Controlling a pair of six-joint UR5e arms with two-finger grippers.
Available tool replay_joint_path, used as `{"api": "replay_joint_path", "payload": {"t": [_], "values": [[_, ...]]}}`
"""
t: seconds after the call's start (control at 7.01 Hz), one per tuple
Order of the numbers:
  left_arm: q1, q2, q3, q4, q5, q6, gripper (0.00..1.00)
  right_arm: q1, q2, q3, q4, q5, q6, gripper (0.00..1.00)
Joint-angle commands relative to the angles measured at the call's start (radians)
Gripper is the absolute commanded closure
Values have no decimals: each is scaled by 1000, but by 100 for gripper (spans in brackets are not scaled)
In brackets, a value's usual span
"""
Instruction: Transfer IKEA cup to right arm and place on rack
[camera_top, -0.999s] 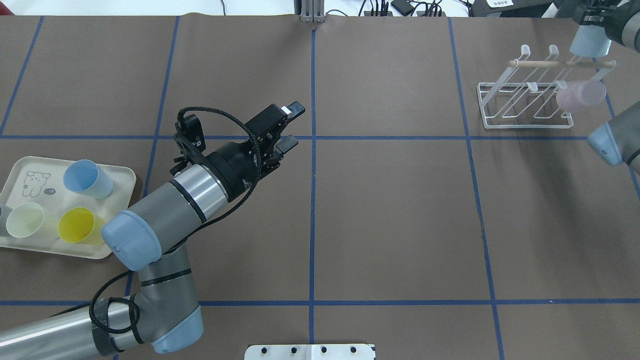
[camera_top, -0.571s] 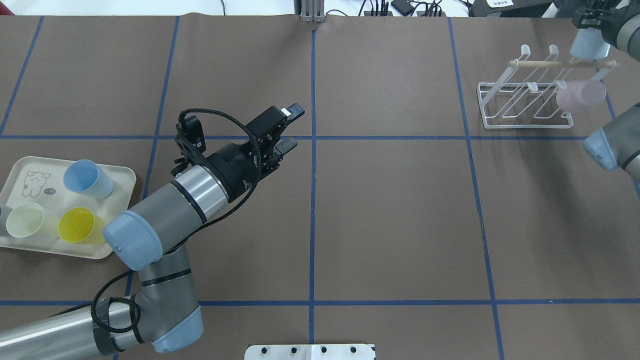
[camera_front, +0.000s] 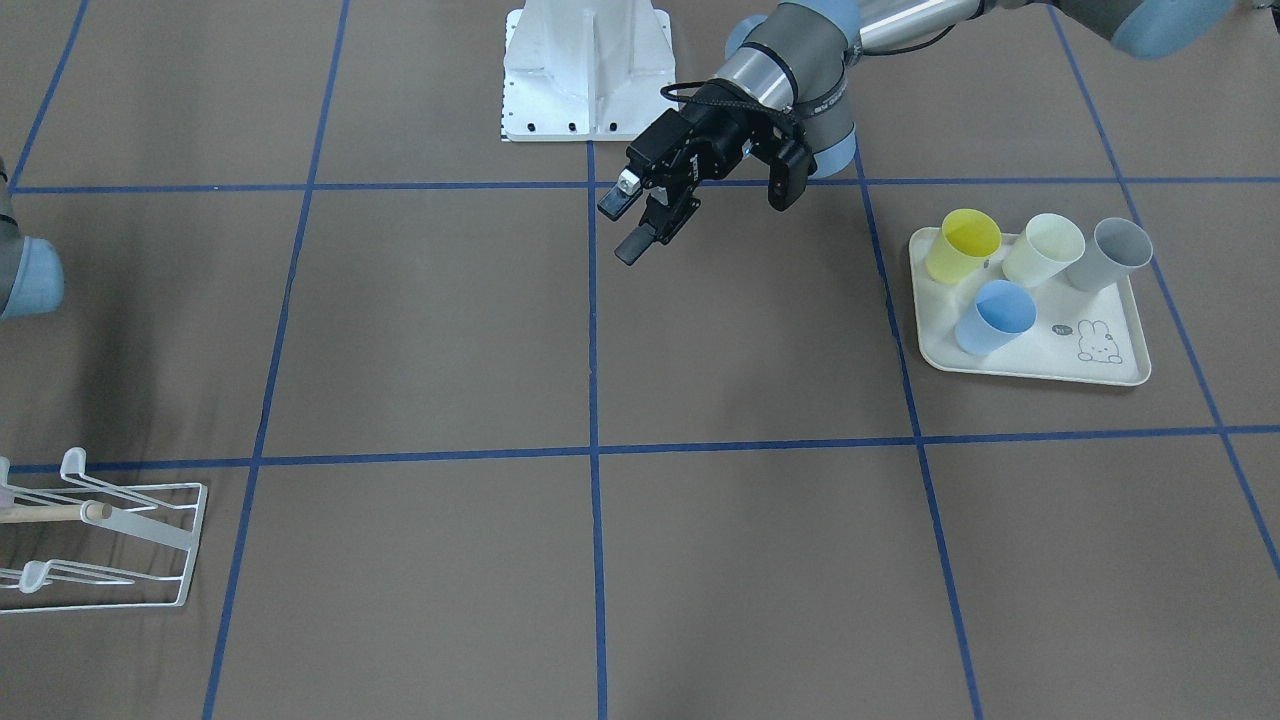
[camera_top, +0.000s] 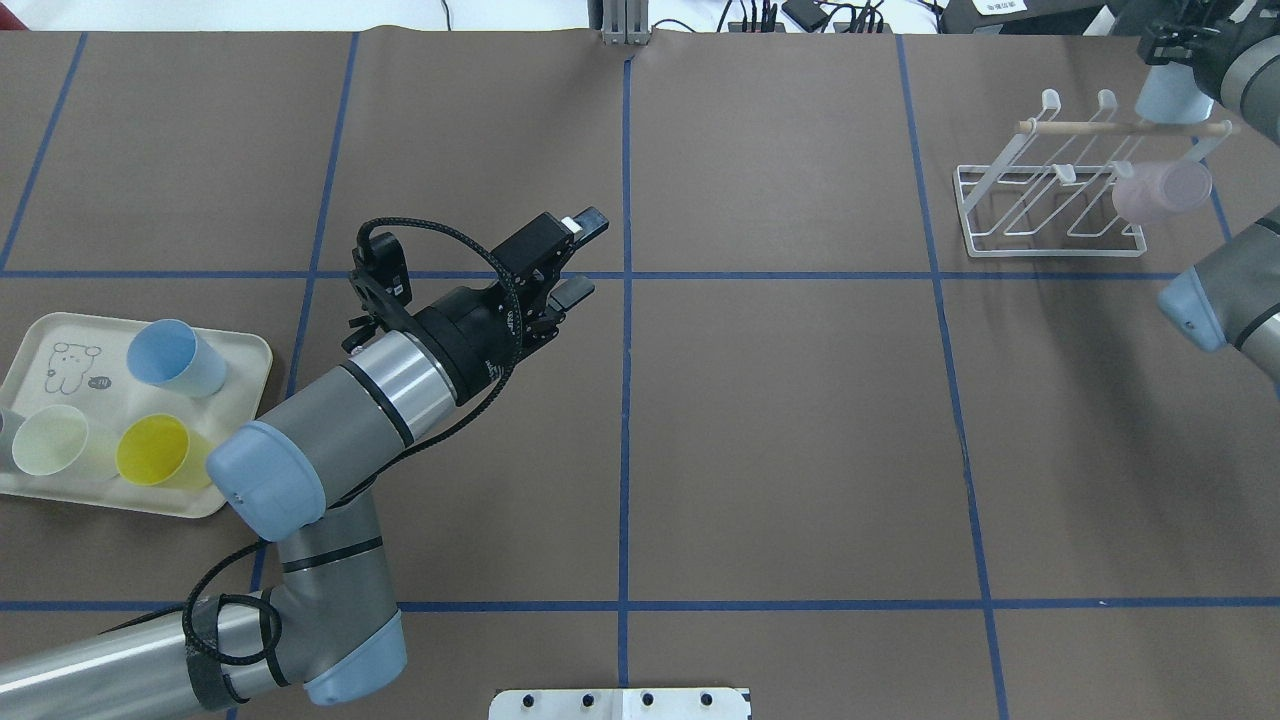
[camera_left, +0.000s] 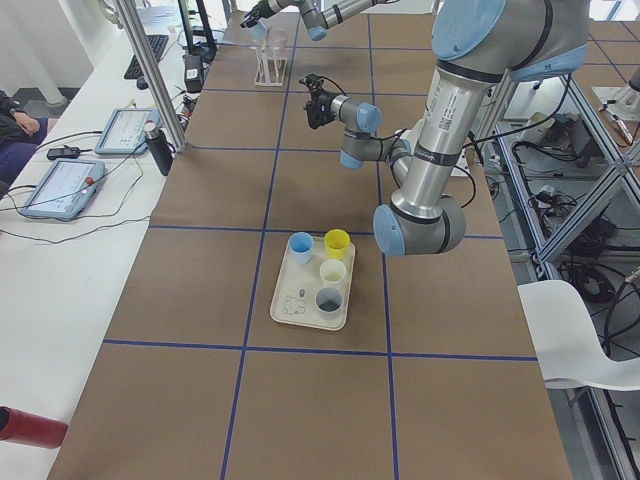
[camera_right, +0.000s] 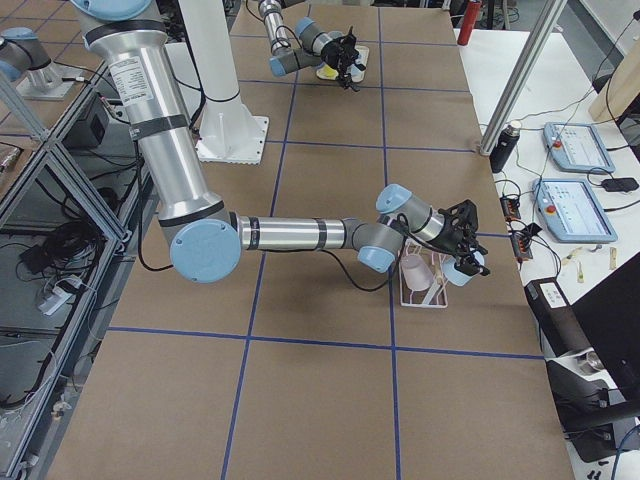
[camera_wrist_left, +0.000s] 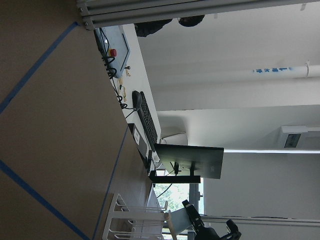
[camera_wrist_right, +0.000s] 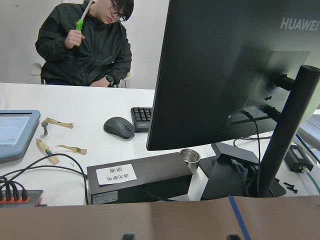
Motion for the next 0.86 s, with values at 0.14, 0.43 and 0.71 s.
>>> {"api": "replay_joint_path", "payload": {"t": [0.14,0.43,0.71], "values": [[0,0,-3,4,0,4,1,1,-1,-5,67,5,10,0],[-1,1,-14,6,0,9,1,25,4,24,67,50,15,0],[-6,64,-69,14,-2,71,1,106,4,75,55,226,20,0]]}}
